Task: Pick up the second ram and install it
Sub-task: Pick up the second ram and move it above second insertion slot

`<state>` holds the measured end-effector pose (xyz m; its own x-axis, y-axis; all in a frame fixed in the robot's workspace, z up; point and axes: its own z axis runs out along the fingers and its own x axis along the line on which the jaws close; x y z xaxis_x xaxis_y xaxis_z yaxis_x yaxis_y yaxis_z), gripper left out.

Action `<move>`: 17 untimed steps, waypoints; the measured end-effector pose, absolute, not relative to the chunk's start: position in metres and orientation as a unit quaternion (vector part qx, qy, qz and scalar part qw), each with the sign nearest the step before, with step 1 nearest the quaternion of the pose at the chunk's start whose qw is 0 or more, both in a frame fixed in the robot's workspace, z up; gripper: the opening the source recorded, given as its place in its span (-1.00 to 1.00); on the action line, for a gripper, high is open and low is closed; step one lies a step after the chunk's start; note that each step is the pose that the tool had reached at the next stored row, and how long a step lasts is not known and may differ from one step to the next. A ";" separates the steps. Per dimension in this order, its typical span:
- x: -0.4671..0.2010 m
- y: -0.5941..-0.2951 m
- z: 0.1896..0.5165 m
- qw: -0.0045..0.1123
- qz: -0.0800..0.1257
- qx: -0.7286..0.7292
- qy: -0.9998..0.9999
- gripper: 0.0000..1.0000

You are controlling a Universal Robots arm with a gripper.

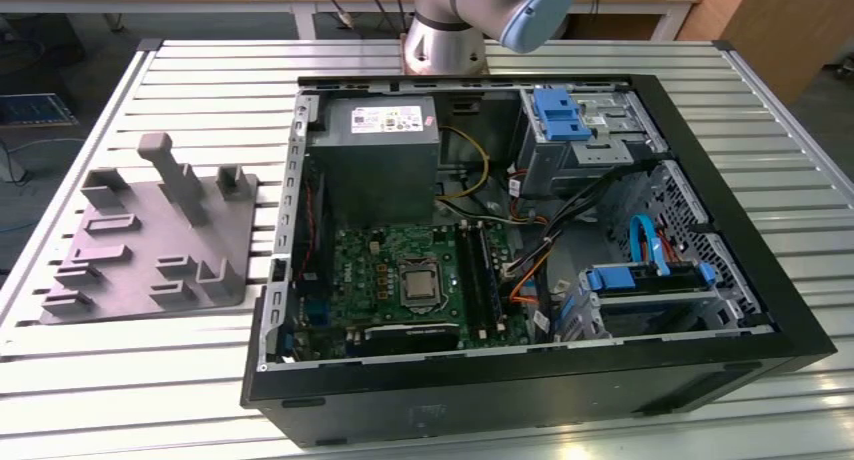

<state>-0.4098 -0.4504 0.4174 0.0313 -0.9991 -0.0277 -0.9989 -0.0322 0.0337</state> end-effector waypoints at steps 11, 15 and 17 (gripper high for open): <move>-0.410 -0.450 0.423 0.002 -0.022 0.718 -0.696 -0.73; -0.405 -0.450 0.423 0.002 -0.022 0.718 -0.696 -0.73; -0.398 -0.450 0.423 0.003 -0.023 0.718 -0.696 -0.73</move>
